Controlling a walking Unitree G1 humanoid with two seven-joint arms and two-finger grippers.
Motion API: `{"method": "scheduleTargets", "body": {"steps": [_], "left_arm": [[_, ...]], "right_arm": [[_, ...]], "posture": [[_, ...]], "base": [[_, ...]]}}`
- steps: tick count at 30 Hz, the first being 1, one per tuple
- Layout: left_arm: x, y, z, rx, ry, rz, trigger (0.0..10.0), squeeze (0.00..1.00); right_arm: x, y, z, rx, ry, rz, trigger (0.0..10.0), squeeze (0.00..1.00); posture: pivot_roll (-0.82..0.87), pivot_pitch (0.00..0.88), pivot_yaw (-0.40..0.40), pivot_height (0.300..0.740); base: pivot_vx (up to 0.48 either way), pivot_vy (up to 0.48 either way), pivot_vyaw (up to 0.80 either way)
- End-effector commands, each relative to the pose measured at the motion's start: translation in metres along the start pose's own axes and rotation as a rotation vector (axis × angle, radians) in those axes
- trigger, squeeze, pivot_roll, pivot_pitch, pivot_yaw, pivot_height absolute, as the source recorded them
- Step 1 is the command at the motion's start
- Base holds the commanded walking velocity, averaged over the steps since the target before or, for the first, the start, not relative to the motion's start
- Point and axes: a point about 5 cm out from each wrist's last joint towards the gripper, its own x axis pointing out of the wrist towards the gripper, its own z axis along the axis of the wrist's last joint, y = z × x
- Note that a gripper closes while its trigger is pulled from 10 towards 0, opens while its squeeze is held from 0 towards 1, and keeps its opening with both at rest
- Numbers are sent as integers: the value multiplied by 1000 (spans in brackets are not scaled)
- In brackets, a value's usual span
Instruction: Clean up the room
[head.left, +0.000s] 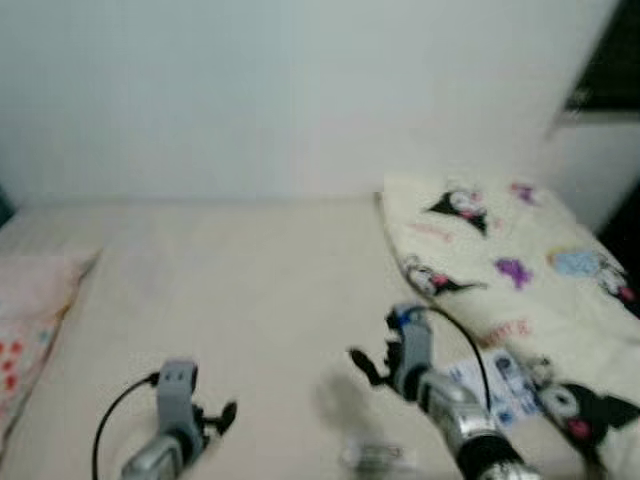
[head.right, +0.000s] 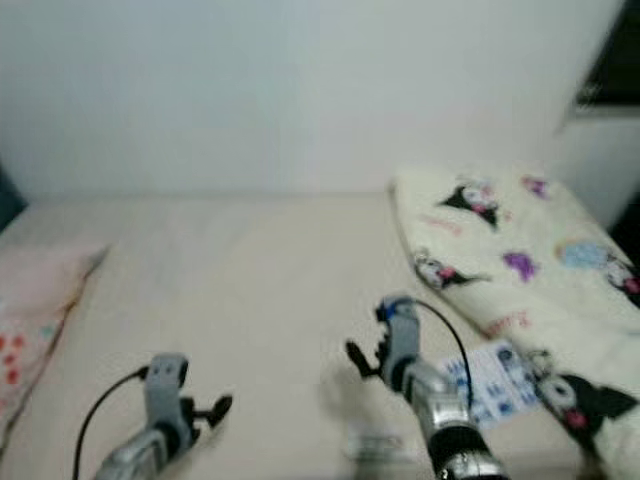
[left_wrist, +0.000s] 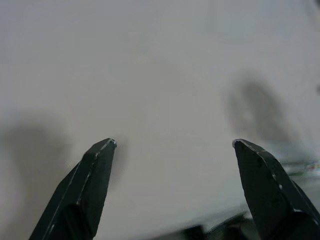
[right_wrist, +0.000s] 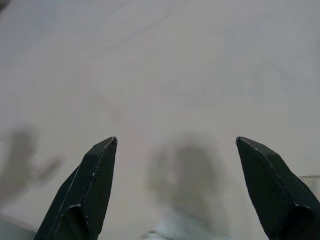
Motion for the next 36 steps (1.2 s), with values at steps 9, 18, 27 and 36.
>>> {"method": "scheduleTargets", "body": {"steps": [9, 18, 27, 36], "left_arm": [[-7, 6, -13, -16, 43, 14, 10000, 0], [-7, 7, -14, -16, 48, 14, 10000, 0], [-5, 9, -10, -48, 45, 62, 10000, 0], [-1, 17, 10, -86, -23, 105, 10000, 0]], "right_arm": [[-1, -1, -2, -1, 2, -6, 10000, 0], [0, 1, 2, -18, -14, -5, 10000, 0], [1, 1, 8, -23, -38, -29, 10000, 0], [3, 2, 14, -18, -59, -34, 10000, 0]], "posture": [[-134, 0, -1, 740], [-134, 0, 2, 740], [-136, 0, 1, 740], [-132, 0, -3, 740]], "base": [[0, -480, 0], [0, -213, 0], [0, 0, 0], [0, 0, 0]]}}
